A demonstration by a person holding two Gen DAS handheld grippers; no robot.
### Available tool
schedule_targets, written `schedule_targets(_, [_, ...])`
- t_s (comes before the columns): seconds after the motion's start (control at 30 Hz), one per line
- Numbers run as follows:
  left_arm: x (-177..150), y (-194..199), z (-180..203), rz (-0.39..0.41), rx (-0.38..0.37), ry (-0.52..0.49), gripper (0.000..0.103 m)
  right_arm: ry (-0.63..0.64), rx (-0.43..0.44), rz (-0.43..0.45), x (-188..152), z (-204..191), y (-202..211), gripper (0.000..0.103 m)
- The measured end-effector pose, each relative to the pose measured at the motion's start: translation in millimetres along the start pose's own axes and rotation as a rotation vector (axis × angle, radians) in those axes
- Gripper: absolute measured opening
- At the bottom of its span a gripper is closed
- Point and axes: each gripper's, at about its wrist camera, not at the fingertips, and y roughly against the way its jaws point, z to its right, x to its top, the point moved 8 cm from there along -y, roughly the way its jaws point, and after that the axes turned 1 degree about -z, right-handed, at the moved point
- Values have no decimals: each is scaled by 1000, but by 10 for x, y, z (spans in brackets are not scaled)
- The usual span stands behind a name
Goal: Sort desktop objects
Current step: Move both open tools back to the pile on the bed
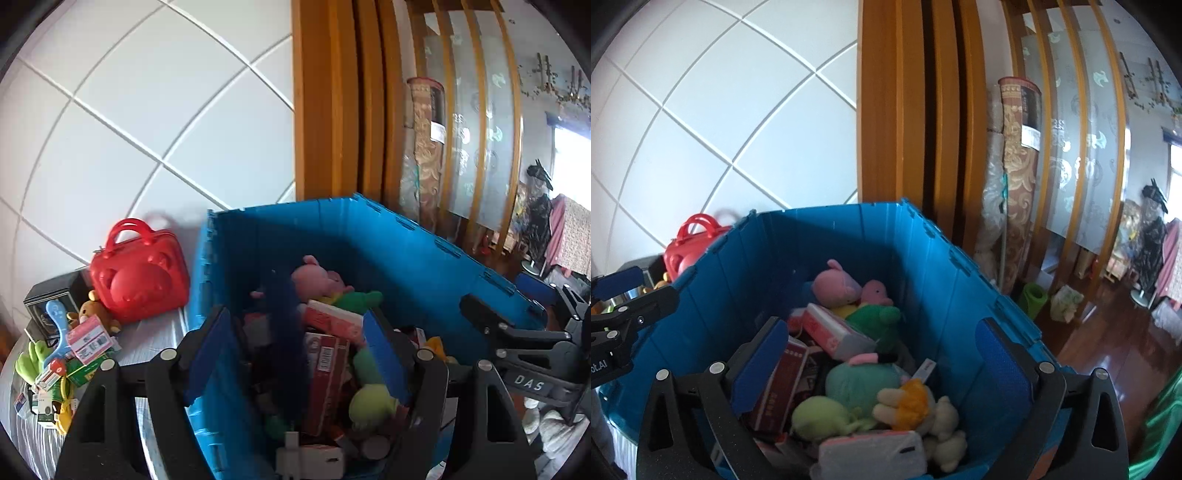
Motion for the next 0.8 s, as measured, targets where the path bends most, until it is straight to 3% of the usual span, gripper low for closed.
schedule_targets(0.17, [-110,216,-472,25,38,46,74,23,65,56,133,-401,225,103])
schedule_targets(0.43, [-400,536,-1461,34,127,125,74,51,210,112,243,-1412,468,103])
schedule_targets(0.8, [-1013,693,-2991,-40,254,245,74,126,377,104,206,-2891,611,103])
